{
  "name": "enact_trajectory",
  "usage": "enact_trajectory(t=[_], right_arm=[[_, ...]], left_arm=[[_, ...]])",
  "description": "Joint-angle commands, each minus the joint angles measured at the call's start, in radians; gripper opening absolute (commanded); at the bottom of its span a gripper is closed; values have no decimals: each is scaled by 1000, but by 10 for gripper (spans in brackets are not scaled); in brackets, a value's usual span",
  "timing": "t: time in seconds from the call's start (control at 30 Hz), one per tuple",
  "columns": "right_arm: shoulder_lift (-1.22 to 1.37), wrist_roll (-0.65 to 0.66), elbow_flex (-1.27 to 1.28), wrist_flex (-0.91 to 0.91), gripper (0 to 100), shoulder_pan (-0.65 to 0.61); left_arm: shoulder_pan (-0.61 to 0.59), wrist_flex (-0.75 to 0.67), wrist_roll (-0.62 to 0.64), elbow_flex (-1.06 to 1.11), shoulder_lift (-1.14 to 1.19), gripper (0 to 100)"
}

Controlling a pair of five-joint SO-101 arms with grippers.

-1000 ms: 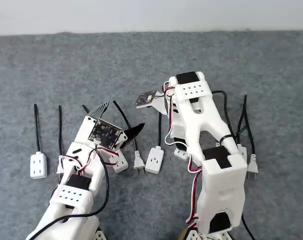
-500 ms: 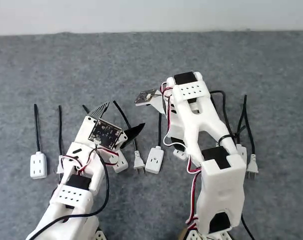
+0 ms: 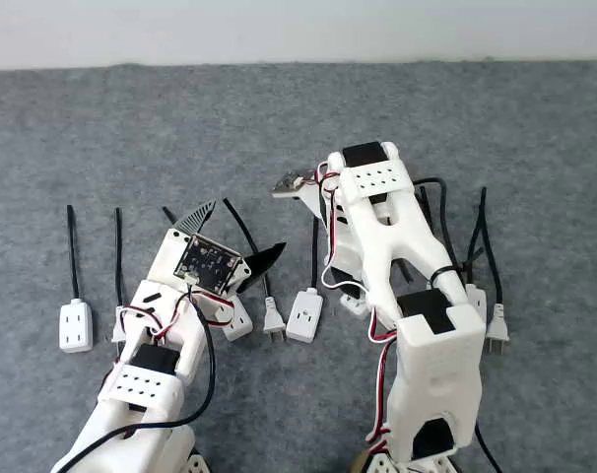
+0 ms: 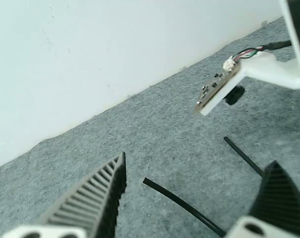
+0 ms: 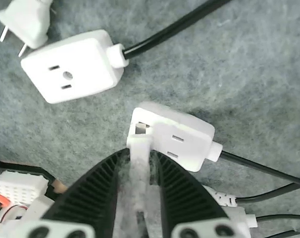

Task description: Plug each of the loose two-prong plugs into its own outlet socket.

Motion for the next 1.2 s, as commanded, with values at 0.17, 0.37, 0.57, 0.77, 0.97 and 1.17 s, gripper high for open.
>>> enact_trajectory(t=[0.17,0.37,0.57,0.77,0.97,1.17], right_arm=[[-16,-58,37,-74,9,-24],[-48,-60,40,-65,9,-28],[-96,-60,41,-30,9,-50],[-125,-92,91,-15,9,-94],[-186,-112,173,-62,9,-120],[-219,-129,279,-148,9,-111]], left_arm=[[-8,-31,18,-53,-14,412],[-8,-31,18,-53,-15,412],[-8,-31,18,-53,-15,412],[-29,-35,21,-58,-18,412],[-54,-43,68,-65,-17,412],[-54,-44,68,-65,-17,412]])
